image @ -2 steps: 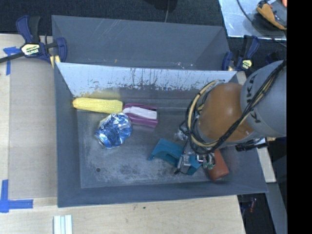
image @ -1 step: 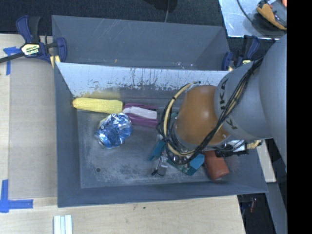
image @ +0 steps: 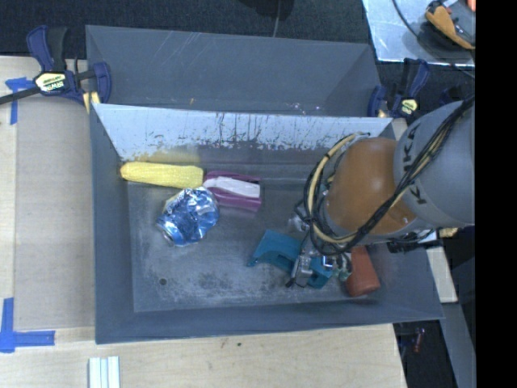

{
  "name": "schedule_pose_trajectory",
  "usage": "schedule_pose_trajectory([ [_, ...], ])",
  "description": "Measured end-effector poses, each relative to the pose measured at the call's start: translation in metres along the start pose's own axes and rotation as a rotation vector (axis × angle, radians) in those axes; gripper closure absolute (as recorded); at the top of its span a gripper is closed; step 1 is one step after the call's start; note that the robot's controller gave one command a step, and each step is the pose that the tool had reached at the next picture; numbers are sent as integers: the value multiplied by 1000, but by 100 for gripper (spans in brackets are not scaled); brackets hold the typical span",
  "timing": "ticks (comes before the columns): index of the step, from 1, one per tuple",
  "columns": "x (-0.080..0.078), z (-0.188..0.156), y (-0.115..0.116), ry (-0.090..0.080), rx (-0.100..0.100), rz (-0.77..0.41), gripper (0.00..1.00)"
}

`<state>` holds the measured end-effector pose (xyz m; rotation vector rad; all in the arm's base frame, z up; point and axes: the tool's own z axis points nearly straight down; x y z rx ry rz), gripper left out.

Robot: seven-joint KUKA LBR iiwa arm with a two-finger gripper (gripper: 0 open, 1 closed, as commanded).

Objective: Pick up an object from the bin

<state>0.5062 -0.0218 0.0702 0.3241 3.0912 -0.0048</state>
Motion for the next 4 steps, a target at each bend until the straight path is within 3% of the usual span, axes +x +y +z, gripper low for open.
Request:
schedule_pose_trajectory([
  [1,19,-30,68,-9,-15,10,0],
  [2,4,-19,5,0,1,20,100],
  [3,4,-19,5,0,1,20,100],
  [4,-9,-144,-8,6,2,25,100],
])
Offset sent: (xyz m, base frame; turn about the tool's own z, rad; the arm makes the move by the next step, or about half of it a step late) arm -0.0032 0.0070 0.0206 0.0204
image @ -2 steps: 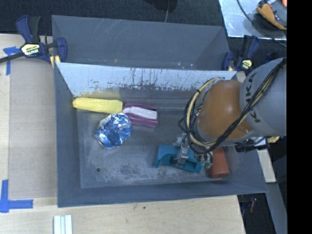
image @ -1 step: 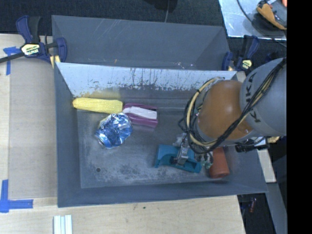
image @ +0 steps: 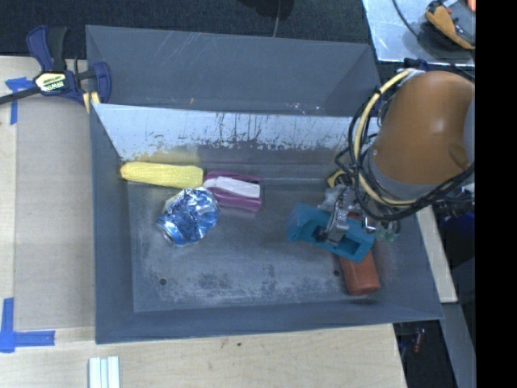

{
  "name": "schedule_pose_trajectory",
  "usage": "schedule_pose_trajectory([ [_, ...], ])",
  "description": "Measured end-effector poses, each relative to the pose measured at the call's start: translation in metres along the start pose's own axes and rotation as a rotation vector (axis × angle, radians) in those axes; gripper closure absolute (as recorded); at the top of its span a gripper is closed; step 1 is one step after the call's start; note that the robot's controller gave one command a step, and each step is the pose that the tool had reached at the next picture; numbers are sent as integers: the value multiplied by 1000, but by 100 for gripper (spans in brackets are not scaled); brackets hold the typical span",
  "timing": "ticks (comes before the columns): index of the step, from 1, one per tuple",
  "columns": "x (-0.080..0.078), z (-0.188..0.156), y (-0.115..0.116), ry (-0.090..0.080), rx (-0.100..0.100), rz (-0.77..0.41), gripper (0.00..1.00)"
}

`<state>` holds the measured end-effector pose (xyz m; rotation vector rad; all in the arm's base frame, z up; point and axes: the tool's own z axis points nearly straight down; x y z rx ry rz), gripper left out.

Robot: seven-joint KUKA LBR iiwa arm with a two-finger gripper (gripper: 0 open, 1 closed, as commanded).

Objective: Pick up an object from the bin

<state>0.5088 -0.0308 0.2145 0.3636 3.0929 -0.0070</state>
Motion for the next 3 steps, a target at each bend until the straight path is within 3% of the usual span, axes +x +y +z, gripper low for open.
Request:
schedule_pose_trajectory([
  [1,-3,-71,0,-6,-1,-2,100],
  [2,4,29,-5,8,2,48,100],
  [3,-39,-10,33,-20,-4,31,100],
])
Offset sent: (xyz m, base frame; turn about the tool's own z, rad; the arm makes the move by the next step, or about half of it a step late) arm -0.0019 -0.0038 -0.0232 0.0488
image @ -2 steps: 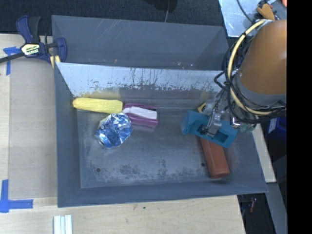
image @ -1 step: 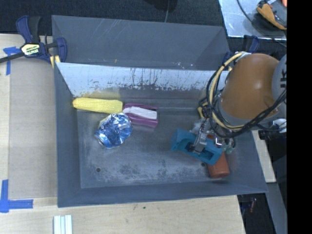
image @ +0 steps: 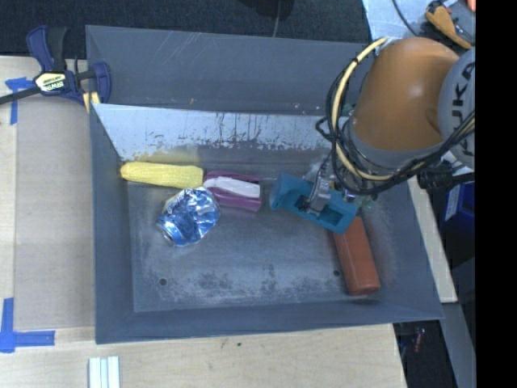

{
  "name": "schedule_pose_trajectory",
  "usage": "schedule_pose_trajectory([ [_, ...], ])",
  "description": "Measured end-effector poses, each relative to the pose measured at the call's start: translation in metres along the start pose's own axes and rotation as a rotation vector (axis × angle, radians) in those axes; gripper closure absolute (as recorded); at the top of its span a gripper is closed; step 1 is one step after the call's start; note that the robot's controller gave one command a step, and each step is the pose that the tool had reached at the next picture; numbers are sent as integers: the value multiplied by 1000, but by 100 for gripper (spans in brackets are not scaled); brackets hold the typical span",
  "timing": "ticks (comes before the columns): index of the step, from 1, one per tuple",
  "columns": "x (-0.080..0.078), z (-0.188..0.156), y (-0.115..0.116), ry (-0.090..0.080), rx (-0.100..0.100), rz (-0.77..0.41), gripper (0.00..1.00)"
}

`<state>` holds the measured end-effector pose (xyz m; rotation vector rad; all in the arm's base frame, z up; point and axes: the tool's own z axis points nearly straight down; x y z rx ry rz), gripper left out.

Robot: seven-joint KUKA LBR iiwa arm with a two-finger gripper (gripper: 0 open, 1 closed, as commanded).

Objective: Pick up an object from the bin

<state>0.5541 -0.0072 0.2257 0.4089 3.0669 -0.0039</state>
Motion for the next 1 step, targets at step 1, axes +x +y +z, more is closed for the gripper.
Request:
schedule_pose_trajectory([
  [1,41,55,-12,32,10,42,100],
])
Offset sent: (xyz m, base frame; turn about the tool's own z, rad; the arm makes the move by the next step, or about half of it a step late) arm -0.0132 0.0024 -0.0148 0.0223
